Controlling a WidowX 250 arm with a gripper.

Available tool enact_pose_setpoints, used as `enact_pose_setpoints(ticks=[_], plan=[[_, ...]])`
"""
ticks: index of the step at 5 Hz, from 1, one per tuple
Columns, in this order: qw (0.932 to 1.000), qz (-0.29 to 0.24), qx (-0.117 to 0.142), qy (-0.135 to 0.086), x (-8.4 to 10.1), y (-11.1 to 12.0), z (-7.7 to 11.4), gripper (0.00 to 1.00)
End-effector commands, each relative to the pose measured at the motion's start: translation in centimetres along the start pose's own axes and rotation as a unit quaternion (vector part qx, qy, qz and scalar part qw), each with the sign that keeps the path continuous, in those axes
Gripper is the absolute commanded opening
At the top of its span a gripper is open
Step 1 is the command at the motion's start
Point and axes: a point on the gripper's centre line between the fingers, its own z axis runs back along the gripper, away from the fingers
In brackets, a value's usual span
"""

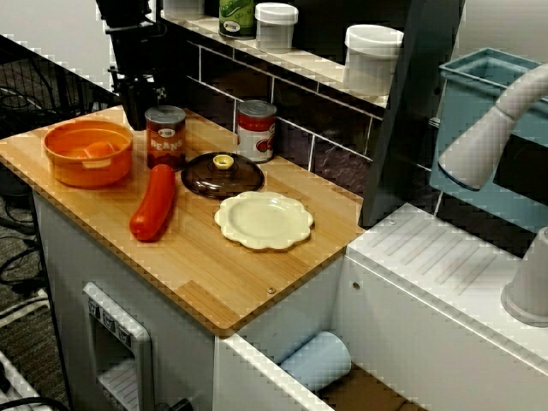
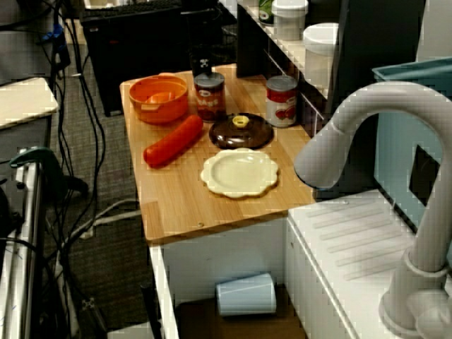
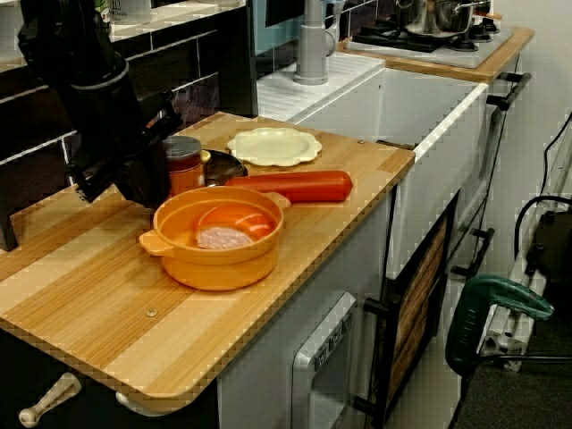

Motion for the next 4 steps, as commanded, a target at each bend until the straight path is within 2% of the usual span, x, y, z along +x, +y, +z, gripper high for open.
enact_pose_setpoints(ticks=[1, 2, 4], plan=[[0.9994, -0.023, 0.004, -0.026, -0.4, -1.5, 3.2, 0.00], [0.9994, -0.028, -0.010, -0.018, -0.6, -2.1, 3.1, 0.00], [0.9988, -0.041, -0.024, -0.012, -1.5, -3.3, 2.9, 0.00]])
